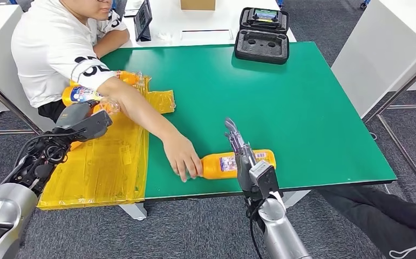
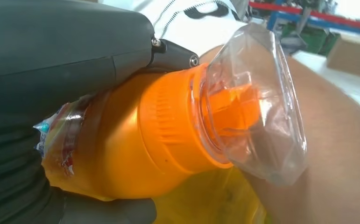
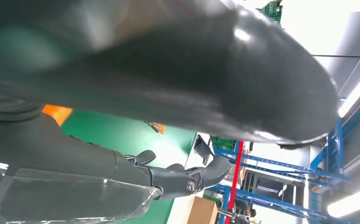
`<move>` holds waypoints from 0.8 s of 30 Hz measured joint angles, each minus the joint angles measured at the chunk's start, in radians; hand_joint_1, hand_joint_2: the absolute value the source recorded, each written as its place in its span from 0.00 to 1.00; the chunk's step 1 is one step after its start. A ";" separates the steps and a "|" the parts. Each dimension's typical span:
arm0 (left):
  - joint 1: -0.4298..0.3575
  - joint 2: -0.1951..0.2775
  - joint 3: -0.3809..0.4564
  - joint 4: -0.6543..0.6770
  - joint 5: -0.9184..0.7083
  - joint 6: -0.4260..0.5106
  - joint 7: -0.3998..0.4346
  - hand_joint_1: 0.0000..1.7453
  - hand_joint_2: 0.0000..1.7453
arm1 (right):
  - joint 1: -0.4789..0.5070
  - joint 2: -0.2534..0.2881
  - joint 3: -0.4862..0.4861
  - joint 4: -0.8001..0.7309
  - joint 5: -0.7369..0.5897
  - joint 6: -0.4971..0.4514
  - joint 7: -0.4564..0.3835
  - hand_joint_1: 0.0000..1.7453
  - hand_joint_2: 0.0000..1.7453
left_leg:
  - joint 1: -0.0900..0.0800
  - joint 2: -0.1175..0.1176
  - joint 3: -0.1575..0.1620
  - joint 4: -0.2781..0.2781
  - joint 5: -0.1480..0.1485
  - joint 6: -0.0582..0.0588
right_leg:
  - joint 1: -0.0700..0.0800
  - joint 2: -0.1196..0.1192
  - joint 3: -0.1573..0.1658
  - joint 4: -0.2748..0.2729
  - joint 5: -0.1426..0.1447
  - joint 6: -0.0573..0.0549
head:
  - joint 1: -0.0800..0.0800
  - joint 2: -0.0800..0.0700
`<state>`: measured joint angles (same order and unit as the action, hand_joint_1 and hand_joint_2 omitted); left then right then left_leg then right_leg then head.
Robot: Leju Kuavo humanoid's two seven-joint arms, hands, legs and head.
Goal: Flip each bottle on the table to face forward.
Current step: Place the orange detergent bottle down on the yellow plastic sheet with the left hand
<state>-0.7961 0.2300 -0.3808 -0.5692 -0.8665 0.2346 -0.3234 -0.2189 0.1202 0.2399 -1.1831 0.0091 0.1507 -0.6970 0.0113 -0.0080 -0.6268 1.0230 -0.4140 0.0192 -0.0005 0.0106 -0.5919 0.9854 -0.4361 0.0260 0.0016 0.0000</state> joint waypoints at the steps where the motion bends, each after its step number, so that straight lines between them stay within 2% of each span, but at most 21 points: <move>1: -0.002 0.000 -0.007 0.004 -0.009 -0.004 0.002 1.00 1.00 | -0.001 0.000 0.000 0.004 0.000 0.002 0.000 0.00 0.00 | 0.000 0.000 0.000 0.000 0.000 0.000 | 0.000 0.000 0.000 0.000 0.000 0.000 | 0.000 0.000; 14: 0.003 0.000 -0.074 0.032 -0.086 -0.048 0.025 1.00 1.00 | -0.019 0.001 0.000 0.045 0.004 0.015 0.000 0.00 0.00 | 0.000 0.000 0.000 0.000 0.000 0.000 | 0.000 0.000 0.000 0.000 0.000 0.000 | 0.000 0.000; 24: 0.007 0.000 -0.095 0.048 -0.090 -0.057 0.027 1.00 1.00 | -0.025 0.002 0.000 0.057 0.006 0.016 0.000 0.00 0.00 | 0.000 0.000 0.000 0.000 0.000 0.000 | 0.000 0.000 0.000 0.000 0.000 0.000 | 0.000 0.000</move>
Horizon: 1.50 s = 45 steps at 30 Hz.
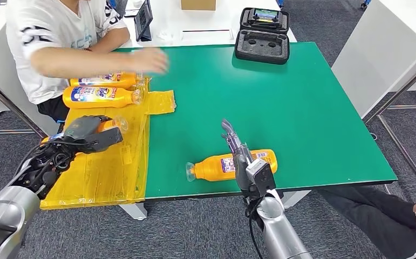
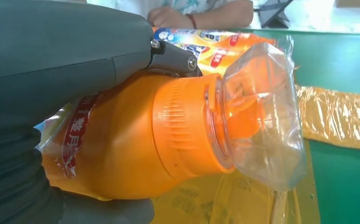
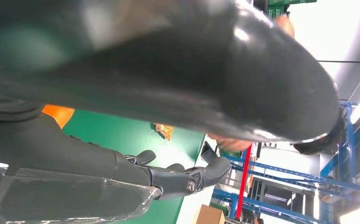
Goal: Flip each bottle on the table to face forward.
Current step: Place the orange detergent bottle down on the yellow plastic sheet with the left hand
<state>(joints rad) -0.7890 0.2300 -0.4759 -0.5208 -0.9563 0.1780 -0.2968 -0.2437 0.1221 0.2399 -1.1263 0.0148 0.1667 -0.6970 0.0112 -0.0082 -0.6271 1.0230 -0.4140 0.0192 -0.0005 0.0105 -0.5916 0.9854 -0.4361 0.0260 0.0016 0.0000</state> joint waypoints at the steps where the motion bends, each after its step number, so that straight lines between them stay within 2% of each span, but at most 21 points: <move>1: 0.001 0.000 -0.002 0.002 -0.001 -0.003 0.000 1.00 1.00 | -0.001 0.000 0.000 0.001 0.000 0.001 0.000 0.00 0.00 | 0.000 0.000 0.000 0.000 0.000 0.000 | 0.000 0.000 0.000 0.000 0.000 0.000 | 0.000 0.000; 13: 0.044 0.000 -0.027 0.041 -0.050 -0.046 -0.004 1.00 1.00 | -0.026 0.000 0.000 0.023 0.000 0.011 0.000 0.00 0.00 | 0.000 0.000 0.000 0.000 0.000 0.000 | 0.000 0.000 0.000 0.000 0.000 0.000 | 0.000 0.000; 29: 0.044 -0.003 -0.052 0.065 -0.092 -0.088 -0.014 1.00 1.00 | -0.023 0.007 -0.003 0.023 0.000 0.011 0.004 0.00 0.00 | 0.000 0.000 0.002 0.000 0.000 0.000 | 0.000 0.000 0.001 0.000 0.000 0.000 | 0.000 0.000; 30: 0.044 -0.003 -0.052 0.065 -0.093 -0.089 -0.016 0.98 1.00 | -0.023 0.008 -0.004 0.023 0.000 0.011 0.004 0.00 0.00 | 0.000 0.000 0.002 0.000 0.000 0.000 | 0.000 0.000 0.002 0.000 0.000 0.000 | 0.000 0.000; 31: 0.044 -0.003 -0.052 0.066 -0.093 -0.090 -0.017 0.89 1.00 | -0.023 0.008 -0.005 0.023 0.000 0.012 0.004 0.00 0.00 | 0.000 0.000 0.002 0.000 0.000 0.000 | 0.000 0.000 0.002 0.000 0.000 0.000 | 0.000 0.000; 32: 0.044 -0.003 -0.052 0.066 -0.094 -0.092 -0.018 0.69 1.00 | -0.023 0.008 -0.006 0.023 0.000 0.012 0.004 0.00 0.00 | 0.000 0.000 0.002 0.000 0.000 0.000 | 0.000 0.000 0.002 0.000 0.000 0.000 | 0.000 0.000; 34: 0.044 -0.003 -0.052 0.066 -0.096 -0.095 -0.019 0.22 1.00 | -0.023 0.008 -0.007 0.023 0.000 0.012 0.005 0.00 0.00 | 0.000 0.000 0.002 0.000 0.000 0.000 | 0.000 0.000 0.002 0.000 0.000 0.000 | 0.000 0.000; 35: 0.044 -0.003 -0.052 0.066 -0.096 -0.098 -0.020 0.06 1.00 | -0.023 0.008 -0.008 0.023 0.000 0.012 0.006 0.00 0.00 | 0.000 0.000 0.002 0.000 0.000 0.000 | 0.000 0.000 0.002 0.000 0.000 0.000 | 0.000 0.000; 36: 0.044 -0.003 -0.052 0.067 -0.097 -0.100 -0.021 0.02 1.00 | -0.023 0.008 -0.008 0.023 0.000 0.012 0.007 0.00 0.00 | 0.000 0.000 0.002 0.000 0.000 0.000 | 0.000 0.000 0.002 0.000 0.000 0.000 | 0.000 0.000; 38: 0.044 -0.003 -0.052 0.068 -0.095 -0.104 -0.022 0.01 1.00 | -0.023 0.009 -0.008 0.023 0.000 0.012 0.008 0.00 0.00 | 0.000 0.000 0.003 0.000 0.000 0.000 | 0.000 0.000 0.003 0.000 0.000 0.000 | 0.000 0.000; 42: 0.044 -0.003 -0.052 0.072 -0.093 -0.110 -0.025 0.00 0.00 | -0.023 0.012 -0.010 0.023 0.000 0.012 0.010 0.00 0.00 | 0.000 0.000 0.003 0.000 0.000 0.000 | 0.000 0.000 0.003 0.000 0.000 0.000 | 0.000 0.000; 45: 0.044 -0.003 -0.052 0.076 -0.092 -0.121 -0.031 0.00 0.00 | -0.023 0.016 -0.015 0.023 0.000 0.010 0.015 0.00 0.00 | 0.000 0.000 0.003 0.000 0.000 0.000 | 0.000 0.000 0.003 0.000 0.000 0.000 | 0.000 0.000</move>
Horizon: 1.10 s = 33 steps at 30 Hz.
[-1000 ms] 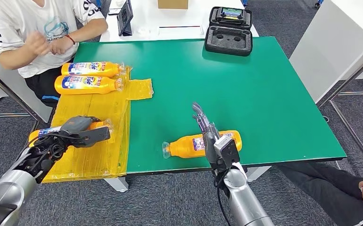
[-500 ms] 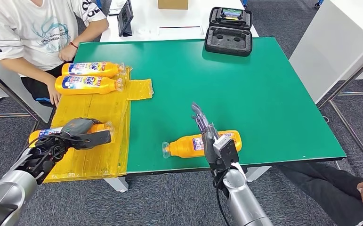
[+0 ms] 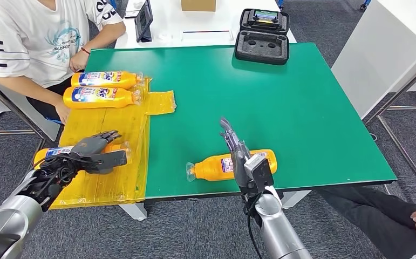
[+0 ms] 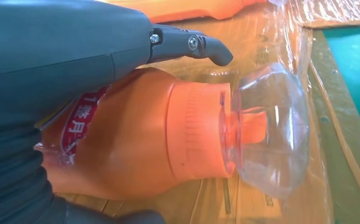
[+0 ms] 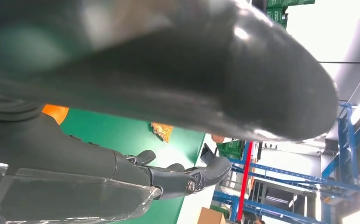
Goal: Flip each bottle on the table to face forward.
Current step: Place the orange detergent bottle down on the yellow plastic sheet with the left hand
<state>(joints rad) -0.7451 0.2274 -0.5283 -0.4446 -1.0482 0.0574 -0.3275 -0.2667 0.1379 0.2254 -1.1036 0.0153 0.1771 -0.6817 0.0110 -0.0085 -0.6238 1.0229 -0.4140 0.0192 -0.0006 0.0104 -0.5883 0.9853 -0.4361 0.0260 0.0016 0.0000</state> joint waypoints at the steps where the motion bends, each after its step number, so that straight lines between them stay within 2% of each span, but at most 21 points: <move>1: -0.001 0.000 0.000 0.000 0.001 -0.006 -0.003 0.00 0.00 | 0.000 0.001 -0.001 0.000 0.000 -0.001 0.003 0.00 0.00 | 0.000 0.000 0.000 0.000 0.000 0.000 | 0.000 0.000 0.000 0.000 0.000 0.000 | 0.000 0.000; 15: -0.010 0.000 0.000 0.002 0.029 -0.066 -0.042 0.00 0.00 | 0.000 0.008 -0.003 0.000 0.000 -0.012 0.018 0.00 0.00 | 0.000 0.000 0.002 0.000 0.000 0.000 | 0.000 0.000 0.002 0.000 0.000 0.000 | 0.000 0.000; 25: -0.019 -0.006 0.025 0.006 0.170 -0.166 -0.122 0.00 0.00 | 0.001 0.009 -0.006 -0.002 0.000 -0.029 0.028 0.00 0.00 | 0.000 -0.001 0.003 0.000 0.000 0.000 | 0.000 0.000 0.003 0.000 0.000 0.000 | 0.000 0.000; 29: -0.012 -0.019 0.062 0.007 0.246 -0.147 -0.120 0.00 0.00 | 0.009 0.009 -0.007 -0.005 0.000 -0.034 0.031 0.00 0.00 | 0.000 -0.001 0.003 0.000 0.000 0.000 | 0.000 0.000 0.003 0.000 0.000 0.000 | 0.000 0.000; 33: 0.012 -0.038 0.115 -0.005 0.342 -0.046 -0.164 0.00 0.00 | 0.023 0.009 -0.008 -0.011 0.000 -0.039 0.032 0.00 0.00 | 0.000 0.000 0.003 0.000 0.000 0.000 | 0.000 0.000 0.002 0.000 0.000 0.000 | 0.000 0.000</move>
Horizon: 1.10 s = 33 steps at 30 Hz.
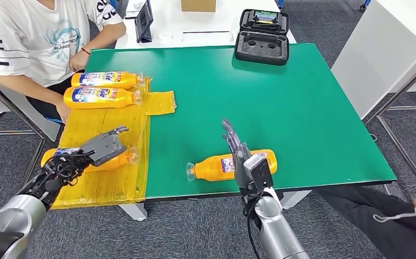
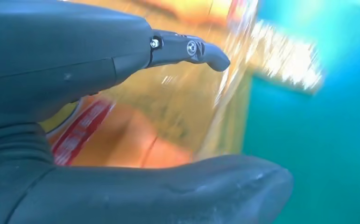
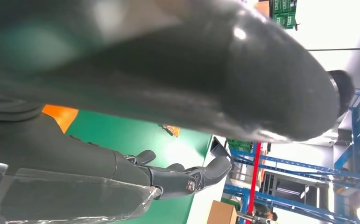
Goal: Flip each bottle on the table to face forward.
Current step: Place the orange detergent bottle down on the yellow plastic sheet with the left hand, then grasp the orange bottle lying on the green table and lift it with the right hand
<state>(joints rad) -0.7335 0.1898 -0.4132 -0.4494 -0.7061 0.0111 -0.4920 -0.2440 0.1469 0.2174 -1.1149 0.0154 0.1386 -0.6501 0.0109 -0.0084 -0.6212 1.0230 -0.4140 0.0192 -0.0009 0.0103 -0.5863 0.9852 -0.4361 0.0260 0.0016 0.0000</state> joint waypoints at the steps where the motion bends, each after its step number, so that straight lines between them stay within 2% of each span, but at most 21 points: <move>1: 0.007 -0.006 0.016 -0.007 0.024 0.037 -0.021 0.00 0.00 | 0.002 0.000 0.000 -0.001 0.000 -0.001 0.000 0.00 0.00 | 0.000 0.000 0.000 0.000 0.000 0.000 | 0.000 0.000 -0.001 0.000 0.000 0.000 | 0.000 0.000; 4: 0.022 -0.025 0.061 -0.032 0.085 0.151 -0.078 0.00 0.00 | 0.004 0.000 0.000 -0.003 -0.002 -0.004 -0.001 0.00 0.00 | 0.000 0.000 -0.001 0.000 0.000 0.000 | 0.000 0.000 -0.001 0.000 0.000 0.000 | 0.000 0.000; 8: 0.046 -0.060 0.126 -0.082 0.182 0.373 -0.182 0.00 0.00 | 0.003 0.000 0.002 -0.002 -0.014 -0.006 -0.006 0.00 0.00 | 0.000 0.000 -0.002 0.000 0.000 0.000 | 0.000 0.000 -0.002 0.000 0.000 0.000 | 0.000 0.000; 13: 0.108 -0.077 0.153 -0.221 0.330 0.607 -0.206 0.00 0.00 | -0.007 0.002 0.015 0.010 -0.029 -0.008 -0.011 0.00 0.00 | 0.000 0.000 -0.003 0.000 0.000 0.000 | 0.000 0.000 -0.003 0.000 0.000 0.000 | 0.000 0.000; 15: 0.139 -0.081 0.161 -0.301 0.391 0.670 -0.207 0.00 0.00 | -0.017 0.004 0.026 0.019 -0.035 -0.012 -0.012 0.00 0.00 | 0.000 0.000 -0.003 0.000 0.000 0.000 | 0.000 0.000 -0.003 0.000 0.000 0.000 | 0.000 0.000; 20: 0.216 -0.098 0.191 -0.493 0.540 0.686 -0.208 0.00 0.00 | -0.048 0.004 0.046 0.045 -0.039 -0.032 -0.017 0.00 0.00 | 0.000 0.000 -0.003 0.000 0.000 0.000 | 0.000 0.000 -0.003 0.000 0.000 0.000 | 0.000 0.000; 24: 0.292 -0.116 0.207 -0.631 0.663 0.647 -0.209 0.00 0.00 | -0.062 -0.006 0.062 0.051 0.017 -0.079 -0.001 0.00 0.00 | 0.000 0.000 -0.004 0.000 0.000 0.000 | 0.000 0.000 -0.003 0.000 0.000 0.000 | 0.000 0.000; 31: 0.377 -0.131 0.215 -0.769 0.685 0.630 -0.209 0.00 0.00 | -0.083 -0.030 0.079 0.051 0.057 -0.106 0.029 0.00 0.00 | 0.000 0.000 -0.004 0.000 0.000 0.000 | 0.000 0.000 -0.004 0.000 0.000 0.000 | 0.000 0.000; 33: 0.385 -0.133 0.217 -0.787 0.688 0.628 -0.209 0.00 0.00 | -0.085 -0.034 0.082 0.051 0.068 -0.112 0.039 0.00 0.50 | 0.000 0.000 -0.004 0.000 0.000 0.000 | 0.000 0.000 -0.004 0.000 0.000 0.000 | 0.000 0.000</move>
<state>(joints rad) -0.3488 0.0567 -0.1959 -1.2360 -0.0178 0.6394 -0.7012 -0.3295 0.1131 0.2990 -1.0643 0.0835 0.0261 -0.6112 0.0109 -0.0088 -0.6257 1.0230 -0.4142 0.0193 -0.0009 0.0102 -0.5903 0.9849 -0.4362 0.0260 0.0016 0.0000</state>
